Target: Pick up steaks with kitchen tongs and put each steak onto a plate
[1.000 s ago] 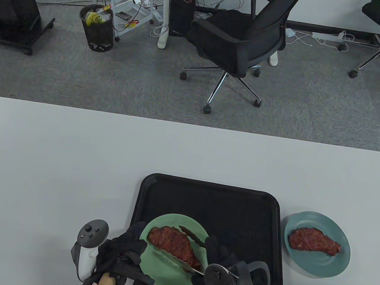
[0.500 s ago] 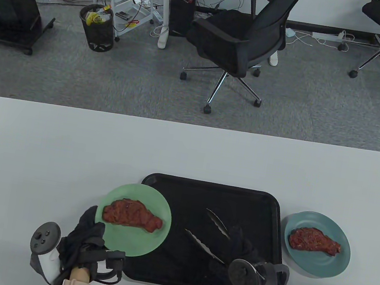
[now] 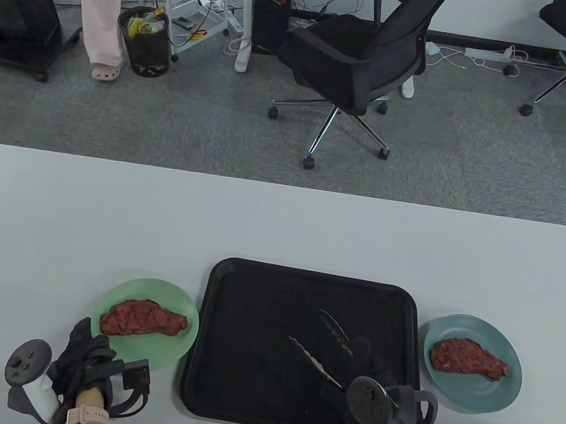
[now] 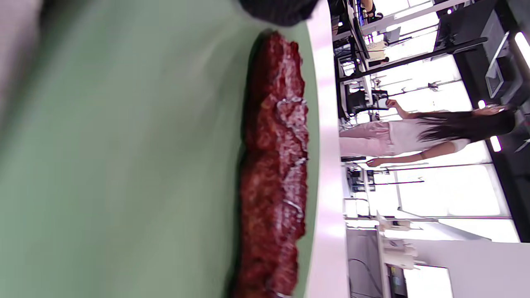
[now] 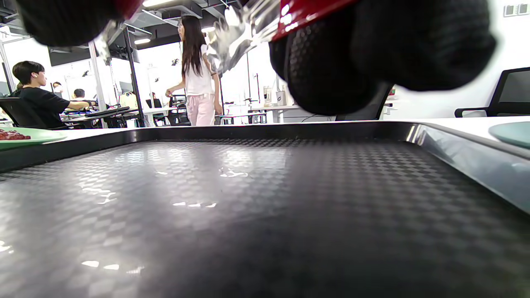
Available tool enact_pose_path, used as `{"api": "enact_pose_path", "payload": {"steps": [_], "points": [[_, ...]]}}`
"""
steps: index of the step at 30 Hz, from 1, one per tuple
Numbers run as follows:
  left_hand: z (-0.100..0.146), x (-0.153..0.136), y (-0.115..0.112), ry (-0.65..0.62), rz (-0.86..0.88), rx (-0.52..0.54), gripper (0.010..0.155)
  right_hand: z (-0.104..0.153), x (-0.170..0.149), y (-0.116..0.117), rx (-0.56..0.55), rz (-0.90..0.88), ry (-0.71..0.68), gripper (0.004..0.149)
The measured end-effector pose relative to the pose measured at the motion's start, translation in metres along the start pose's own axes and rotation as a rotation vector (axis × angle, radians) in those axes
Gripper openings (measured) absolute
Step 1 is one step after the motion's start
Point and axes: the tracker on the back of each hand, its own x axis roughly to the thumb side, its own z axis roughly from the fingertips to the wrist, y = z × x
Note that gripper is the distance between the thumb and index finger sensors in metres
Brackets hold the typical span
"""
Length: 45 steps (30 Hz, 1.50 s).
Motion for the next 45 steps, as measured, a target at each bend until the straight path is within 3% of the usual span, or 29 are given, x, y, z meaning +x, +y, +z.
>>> {"api": "enact_pose_path", "payload": {"steps": [12, 22, 26, 29, 33, 35, 39, 45], "points": [[-0.005, -0.006, 0.007, 0.045, 0.013, 0.056, 0.062, 0.0, 0.001, 0.003, 0.015, 0.012, -0.004, 0.096], [-0.002, 0.004, 0.005, -0.046, -0.047, 0.039, 0.066, 0.0, 0.004, 0.005, 0.03, 0.049, -0.016, 0.096], [0.001, 0.009, 0.004, -0.062, -0.189, 0.04, 0.067, 0.0, 0.005, 0.007, 0.043, 0.066, -0.022, 0.096], [0.007, 0.016, 0.006, -0.119, -0.276, 0.111, 0.067, 0.0, 0.005, 0.008, 0.05, 0.073, -0.024, 0.096], [0.022, 0.034, 0.002, -0.308, -0.51, 0.194, 0.067, -0.001, 0.004, 0.009, 0.06, 0.079, -0.02, 0.096], [0.033, 0.045, -0.007, -0.411, -0.606, 0.172, 0.068, -0.002, 0.003, 0.009, 0.065, 0.078, -0.013, 0.096], [0.059, 0.064, -0.034, -0.575, -0.564, 0.047, 0.067, -0.002, -0.001, 0.006, 0.059, 0.073, 0.006, 0.096], [0.105, 0.085, -0.085, -0.79, -0.523, -0.236, 0.064, -0.001, -0.008, 0.0, 0.043, 0.051, 0.038, 0.096]]}}
